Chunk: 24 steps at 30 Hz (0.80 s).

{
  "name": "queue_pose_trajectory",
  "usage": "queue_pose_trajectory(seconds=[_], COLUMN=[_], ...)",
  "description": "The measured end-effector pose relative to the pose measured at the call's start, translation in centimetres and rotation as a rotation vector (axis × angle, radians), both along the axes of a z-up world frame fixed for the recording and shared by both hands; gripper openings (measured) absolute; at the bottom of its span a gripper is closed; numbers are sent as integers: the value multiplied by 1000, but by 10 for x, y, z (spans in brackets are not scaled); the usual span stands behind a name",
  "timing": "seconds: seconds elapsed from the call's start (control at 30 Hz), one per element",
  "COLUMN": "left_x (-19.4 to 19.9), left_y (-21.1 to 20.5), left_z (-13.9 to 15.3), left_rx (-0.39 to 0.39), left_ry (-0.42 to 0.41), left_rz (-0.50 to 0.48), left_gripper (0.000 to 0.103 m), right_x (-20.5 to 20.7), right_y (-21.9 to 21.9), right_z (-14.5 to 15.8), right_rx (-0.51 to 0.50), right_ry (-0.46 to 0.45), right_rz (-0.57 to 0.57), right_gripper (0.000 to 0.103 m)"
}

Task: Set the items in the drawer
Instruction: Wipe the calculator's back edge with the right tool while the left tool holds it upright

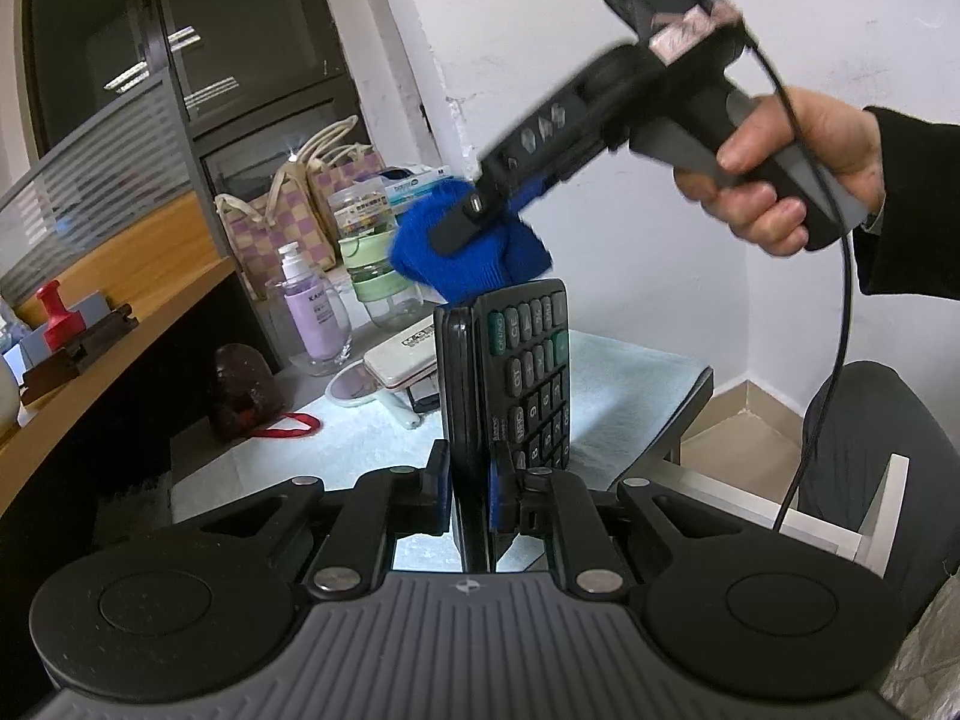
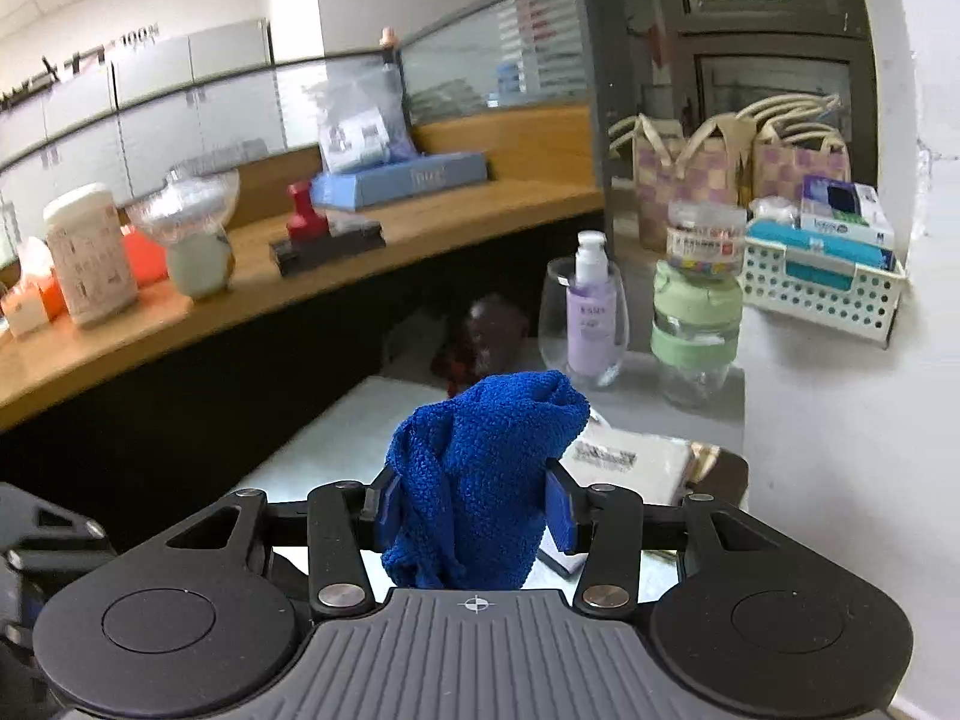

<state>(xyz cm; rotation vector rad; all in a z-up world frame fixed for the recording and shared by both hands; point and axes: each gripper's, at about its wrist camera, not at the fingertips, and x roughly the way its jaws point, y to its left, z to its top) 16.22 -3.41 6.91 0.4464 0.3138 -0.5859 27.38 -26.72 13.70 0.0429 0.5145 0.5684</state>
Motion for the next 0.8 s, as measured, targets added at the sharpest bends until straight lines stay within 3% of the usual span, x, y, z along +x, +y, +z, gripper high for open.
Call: queue_pose_trajectory(seconds=[0.63, 0.8], left_x=[4, -1], left_y=[3, -2], left_z=[-1, -1], left_rx=[-34, -37], left_ry=[16, -40], left_rz=[41, 53], left_gripper=[14, 13], right_x=[-23, -23], right_y=[10, -6], right_z=[8, 9], right_rx=[95, 73], right_ry=[20, 18], right_rz=[115, 28], right_gripper=[50, 50])
